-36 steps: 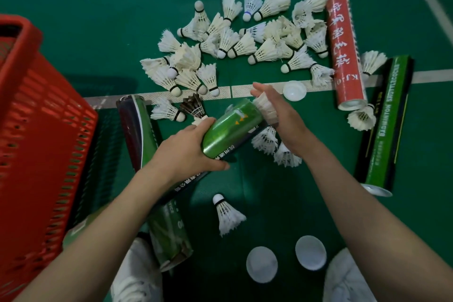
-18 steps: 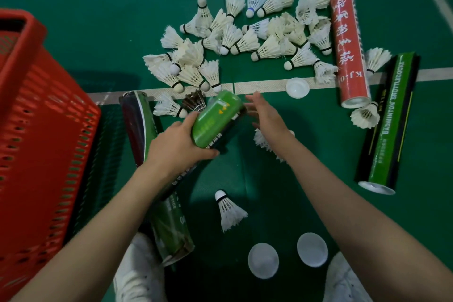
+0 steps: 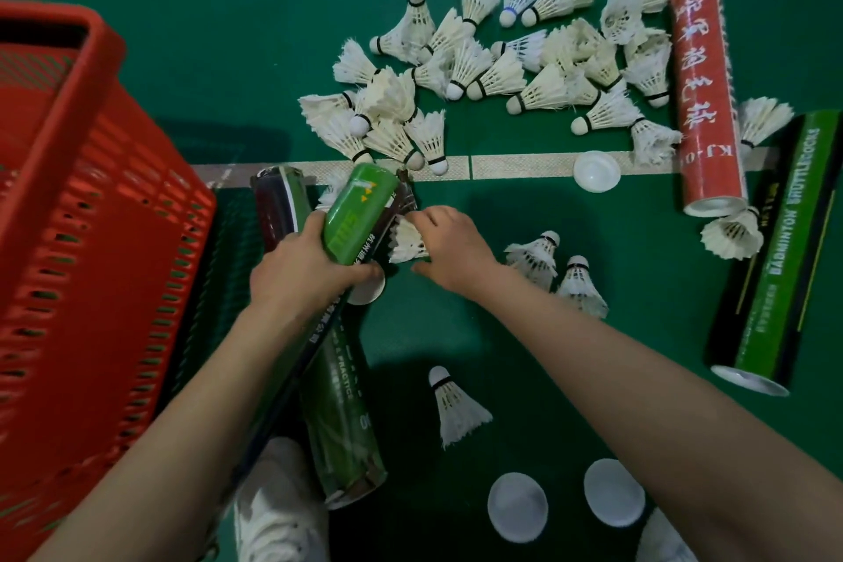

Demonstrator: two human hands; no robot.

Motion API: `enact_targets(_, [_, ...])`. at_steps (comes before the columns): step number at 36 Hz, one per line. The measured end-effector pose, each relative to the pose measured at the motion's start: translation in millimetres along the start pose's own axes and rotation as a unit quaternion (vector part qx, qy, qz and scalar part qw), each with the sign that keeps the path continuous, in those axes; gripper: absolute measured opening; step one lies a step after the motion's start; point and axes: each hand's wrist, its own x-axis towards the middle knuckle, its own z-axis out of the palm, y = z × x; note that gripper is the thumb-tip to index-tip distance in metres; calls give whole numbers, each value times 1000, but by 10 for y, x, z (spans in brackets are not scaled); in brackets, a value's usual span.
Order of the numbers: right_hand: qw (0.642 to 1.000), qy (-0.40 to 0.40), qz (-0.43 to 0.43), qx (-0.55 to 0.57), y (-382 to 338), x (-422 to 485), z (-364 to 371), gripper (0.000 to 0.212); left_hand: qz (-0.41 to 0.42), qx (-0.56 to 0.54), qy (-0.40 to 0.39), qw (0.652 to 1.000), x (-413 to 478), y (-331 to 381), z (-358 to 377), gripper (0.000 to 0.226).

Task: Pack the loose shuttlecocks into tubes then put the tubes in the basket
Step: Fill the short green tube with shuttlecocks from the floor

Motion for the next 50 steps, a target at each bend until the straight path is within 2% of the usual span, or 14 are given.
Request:
enact_targets(3, [999,29,-1,-36,-7,-22,39,48,2,-1,-6,1000,24,19,0,87])
enact_targets(5, [998,37,15,-45,7,-41,40,45,7,5,-12,1000,39,34,9,89])
enact_targets(12, [993,93,73,5,308,-240,-156,82,21,22,-20,999,22,105,19,86])
enact_targets(17, [972,130,131,144,518,-415,-331,80,43,43,-33,998,-52,207,30,91])
enact_targets(21, [905,222,198,303,569,-609,-487,66,63,55,-41,996,-118,308,63,98])
enact_targets(25, [805,313,242,443,580,-803,-579,59,96,48,-39,993,-204,424,86,99])
enact_targets(30, [688,354,249,583,594,-968,-708,58,159,52,-56,984,-355,585,104,101])
enact_targets(33, [655,320,216,650,596,-1042,-773,57,190,50,-55,979,-453,671,110,101])
enact_targets(40, [728,203,189,627,546,-1249,-809,38,239,21,-44,970,-589,774,115,98])
enact_targets(42, [754,190,206,594,534,-1291,-827,61,249,19,-45,967,-620,786,120,97])
enact_targets(44, [757,180,216,590,542,-1329,-839,88,260,22,-48,964,-640,792,126,95])
enact_targets(46, [758,177,233,583,557,-1345,-868,98,269,24,-53,962,-650,806,132,94])
enact_targets(48, [768,190,232,566,572,-1355,-910,89,276,29,-54,959,-654,830,139,95])
enact_targets(50, [784,214,214,542,557,-1355,-960,66,282,33,-53,957,-655,850,142,95])
